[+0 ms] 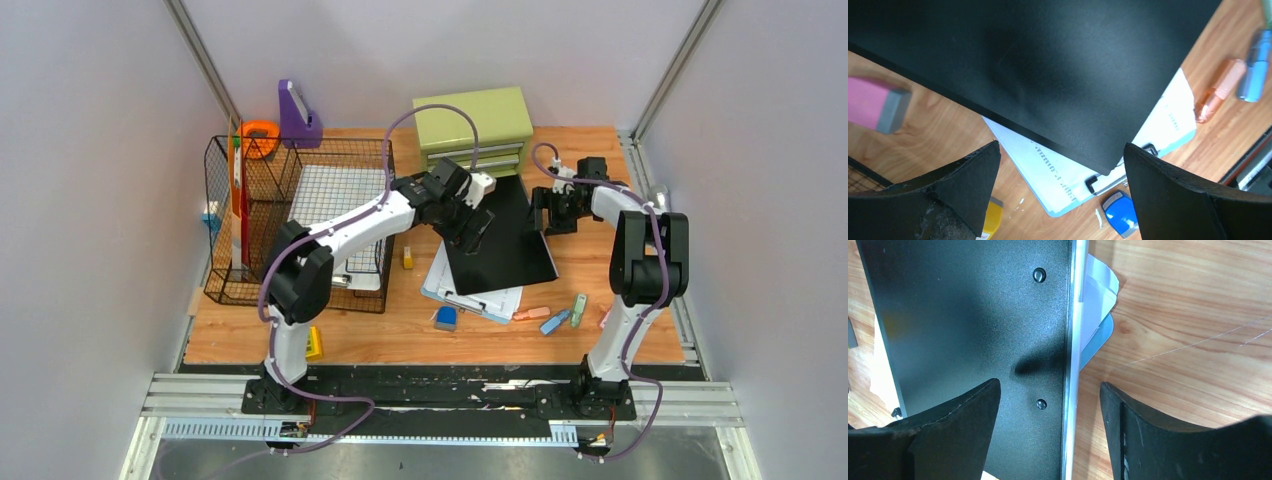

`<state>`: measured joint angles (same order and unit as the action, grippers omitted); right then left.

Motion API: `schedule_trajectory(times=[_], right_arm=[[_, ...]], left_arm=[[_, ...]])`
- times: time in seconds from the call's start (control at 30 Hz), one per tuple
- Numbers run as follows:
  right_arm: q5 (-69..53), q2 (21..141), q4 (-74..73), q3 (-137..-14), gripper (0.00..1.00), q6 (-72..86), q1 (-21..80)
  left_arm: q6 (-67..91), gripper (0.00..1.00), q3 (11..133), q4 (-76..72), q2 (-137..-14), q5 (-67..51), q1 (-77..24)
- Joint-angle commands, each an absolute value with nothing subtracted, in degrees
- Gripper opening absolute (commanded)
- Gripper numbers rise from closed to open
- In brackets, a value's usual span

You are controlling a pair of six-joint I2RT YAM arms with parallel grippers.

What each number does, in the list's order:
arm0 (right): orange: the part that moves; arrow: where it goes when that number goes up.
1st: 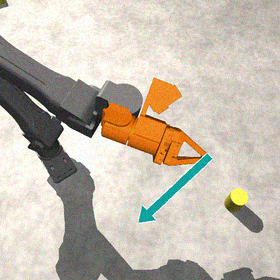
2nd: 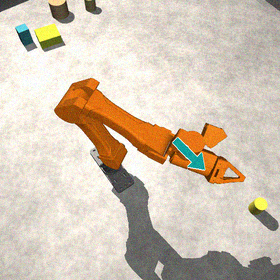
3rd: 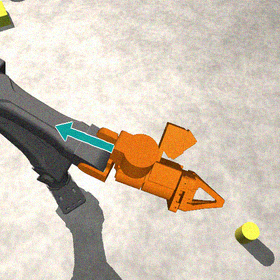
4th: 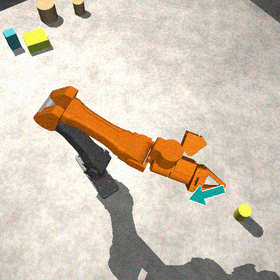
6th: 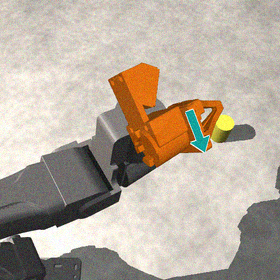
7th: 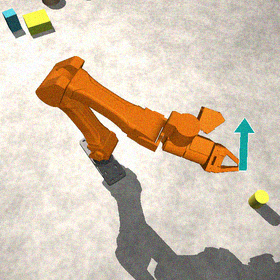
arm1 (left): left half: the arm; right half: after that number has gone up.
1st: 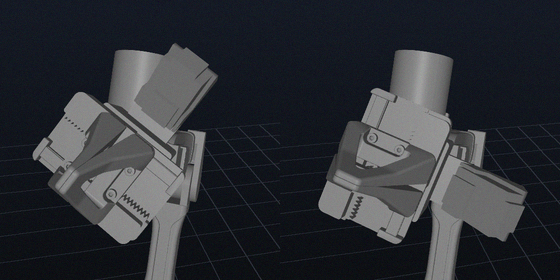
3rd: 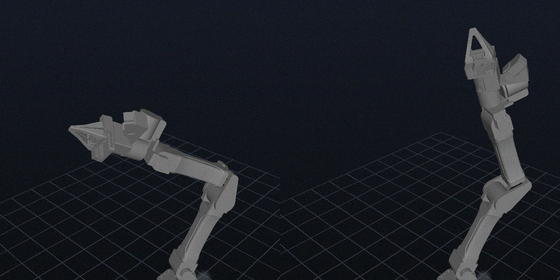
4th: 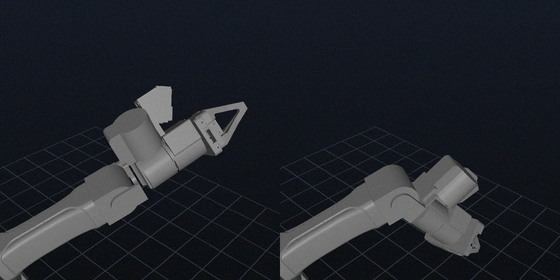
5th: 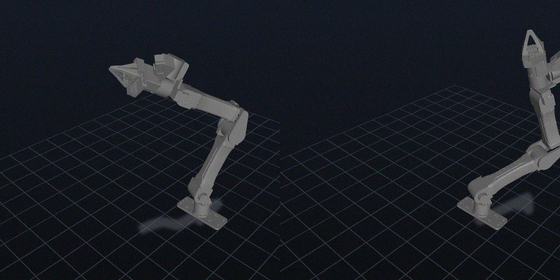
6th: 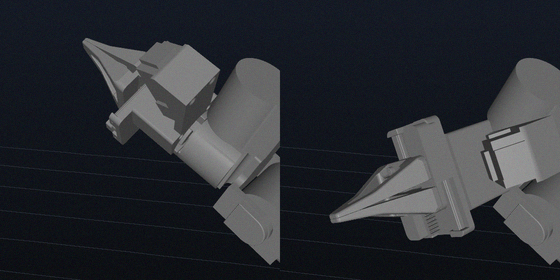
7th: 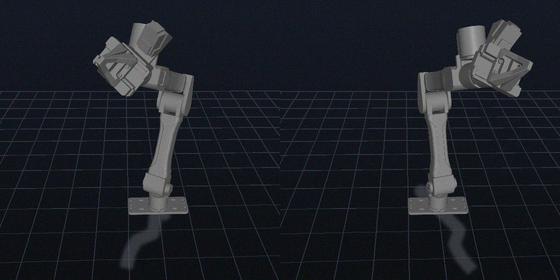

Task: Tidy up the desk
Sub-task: Pick up the folder from the folder.

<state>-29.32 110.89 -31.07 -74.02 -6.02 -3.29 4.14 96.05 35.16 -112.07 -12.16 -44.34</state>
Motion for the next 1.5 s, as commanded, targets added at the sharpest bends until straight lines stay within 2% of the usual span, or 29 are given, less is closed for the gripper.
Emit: schedule_trajectory(times=[0.0, 0.4, 0.63, 0.83, 1.17, 1.47], right_arm=[[-31.2, 111.5, -30.4, -74.7, 0.73, -5.2, -3.3], [-33.9, 111.9, -30.5, -72.6, 0.71, -4.2, -3.9], [-41.3, 112.6, -30.8, -72.3, 0.69, -2.9, -4.2], [-49.2, 112.3, -32.3, -72.2, 0.62, -3.0, -4.4], [-58.5, 108.7, -34.5, -72.1, 0.42, -4.7, -5.6], [-69.0, 108.2, -38.2, -71.5, 0.39, -8.5, -5.7]], left_arm=[[9.2, 0.99, 93.7, 31.3, -114.7, -6.7, -44.9], [16.1, 1.0, 89.0, 29.5, -118.5, -3.3, -45.0], [16.3, 1.0, 90.4, 28.5, -121.6, -10.5, -45.1], [16.8, 0.99, 92.7, 28.2, -125.0, -16.8, -45.1], [15.7, 0.99, 93.3, 28.2, -124.3, -16.0, -45.1], [14.9, 0.99, 93.6, 28.1, -123.3, -17.4, -45.1]])
